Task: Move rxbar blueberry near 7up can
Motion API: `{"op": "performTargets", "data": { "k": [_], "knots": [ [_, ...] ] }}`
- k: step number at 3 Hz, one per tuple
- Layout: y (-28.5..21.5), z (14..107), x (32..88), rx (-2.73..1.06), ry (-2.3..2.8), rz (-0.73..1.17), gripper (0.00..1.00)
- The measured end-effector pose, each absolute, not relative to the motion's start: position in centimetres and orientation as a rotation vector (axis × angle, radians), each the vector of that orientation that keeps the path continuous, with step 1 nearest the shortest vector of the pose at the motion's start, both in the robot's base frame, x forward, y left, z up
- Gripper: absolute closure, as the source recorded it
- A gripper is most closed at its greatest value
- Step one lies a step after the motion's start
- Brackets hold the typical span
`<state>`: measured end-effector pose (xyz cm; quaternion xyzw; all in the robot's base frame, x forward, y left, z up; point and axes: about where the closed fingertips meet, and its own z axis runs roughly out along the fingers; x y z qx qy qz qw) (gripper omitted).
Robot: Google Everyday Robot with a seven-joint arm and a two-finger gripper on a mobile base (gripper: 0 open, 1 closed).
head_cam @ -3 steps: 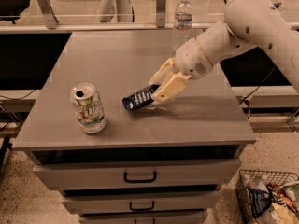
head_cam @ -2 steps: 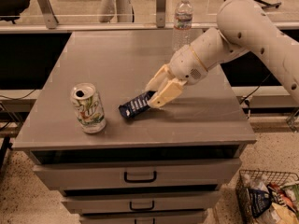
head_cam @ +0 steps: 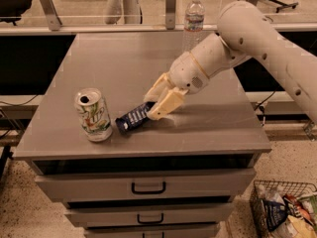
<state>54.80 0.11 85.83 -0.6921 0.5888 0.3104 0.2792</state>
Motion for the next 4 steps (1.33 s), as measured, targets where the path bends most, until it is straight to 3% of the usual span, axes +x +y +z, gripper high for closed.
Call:
{"op": "performTargets", "data": {
  "k": [2, 3, 4],
  "knots": [
    [2.0, 85.5, 54.3, -1.853, 1.545, 0.851, 0.12],
    [1.5, 86.5, 55.0, -1.856, 1.544, 0.795, 0.0],
    [-0.1, 88.3, 56.3, -1.843, 1.55, 0.708, 0.0]
  ]
}}
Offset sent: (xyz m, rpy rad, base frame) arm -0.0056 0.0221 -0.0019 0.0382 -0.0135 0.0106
